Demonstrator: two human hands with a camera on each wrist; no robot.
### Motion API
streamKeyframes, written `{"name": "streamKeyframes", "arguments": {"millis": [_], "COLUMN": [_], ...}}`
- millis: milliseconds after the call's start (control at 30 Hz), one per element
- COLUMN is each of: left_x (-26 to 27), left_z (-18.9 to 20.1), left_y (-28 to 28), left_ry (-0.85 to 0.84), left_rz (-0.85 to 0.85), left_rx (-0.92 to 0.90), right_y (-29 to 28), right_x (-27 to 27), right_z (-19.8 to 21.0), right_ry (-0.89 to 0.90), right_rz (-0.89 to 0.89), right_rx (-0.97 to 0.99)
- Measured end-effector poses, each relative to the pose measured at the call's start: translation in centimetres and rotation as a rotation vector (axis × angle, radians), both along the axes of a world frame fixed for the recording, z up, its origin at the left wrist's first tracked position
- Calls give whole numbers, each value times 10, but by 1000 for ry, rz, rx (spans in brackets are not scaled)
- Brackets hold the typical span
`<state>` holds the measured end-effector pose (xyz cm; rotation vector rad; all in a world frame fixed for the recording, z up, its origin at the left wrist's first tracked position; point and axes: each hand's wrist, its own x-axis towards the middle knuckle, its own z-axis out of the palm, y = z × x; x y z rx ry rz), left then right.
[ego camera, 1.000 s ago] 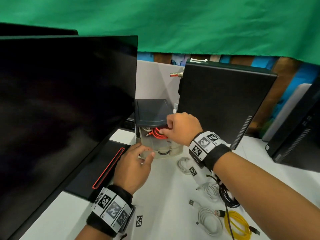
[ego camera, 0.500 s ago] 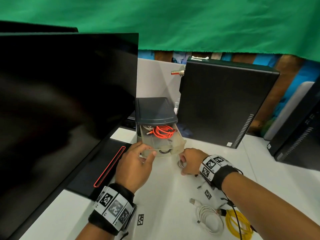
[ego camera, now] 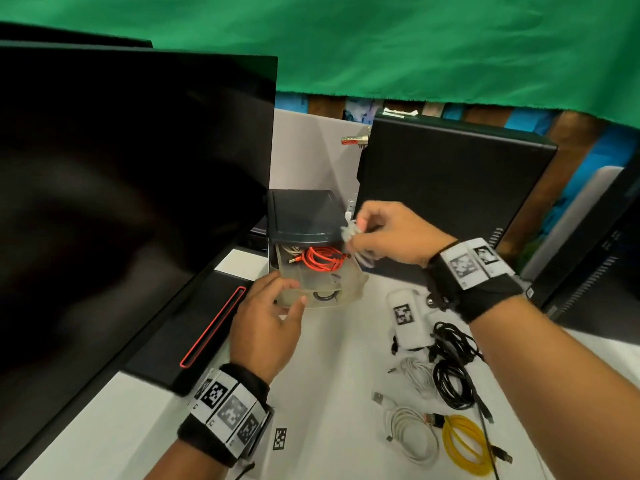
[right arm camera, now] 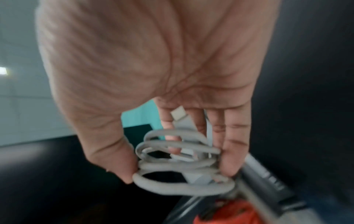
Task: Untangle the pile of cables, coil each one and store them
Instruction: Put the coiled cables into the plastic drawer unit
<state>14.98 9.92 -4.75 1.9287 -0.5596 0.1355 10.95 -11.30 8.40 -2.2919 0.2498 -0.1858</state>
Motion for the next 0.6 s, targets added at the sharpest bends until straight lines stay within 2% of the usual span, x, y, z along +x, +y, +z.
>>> {"name": "streamKeyframes", "arguments": {"millis": [133, 367, 500, 533, 600], "left_x": [-5, -6, -6, -6, -6], "left_z": [-2, -2, -4, -4, -3], "left_y": [0, 0, 0, 0, -1], "left_ry": [-6, -8, -22, -25, -32], "left_rz": [33, 44, 48, 59, 89], "left_rx": [-16, -12, -35, -39, -43], "right_y": [57, 77, 70, 68, 70], "right_x": [28, 31, 19, 15, 9], "right_z": [-17, -51, -51, -50, -51], "right_ry": [149, 43, -26, -58, -39], "right_rz": [138, 15, -38, -23, 119], "right_rx": [-220, -656, -629, -603, -581]}}
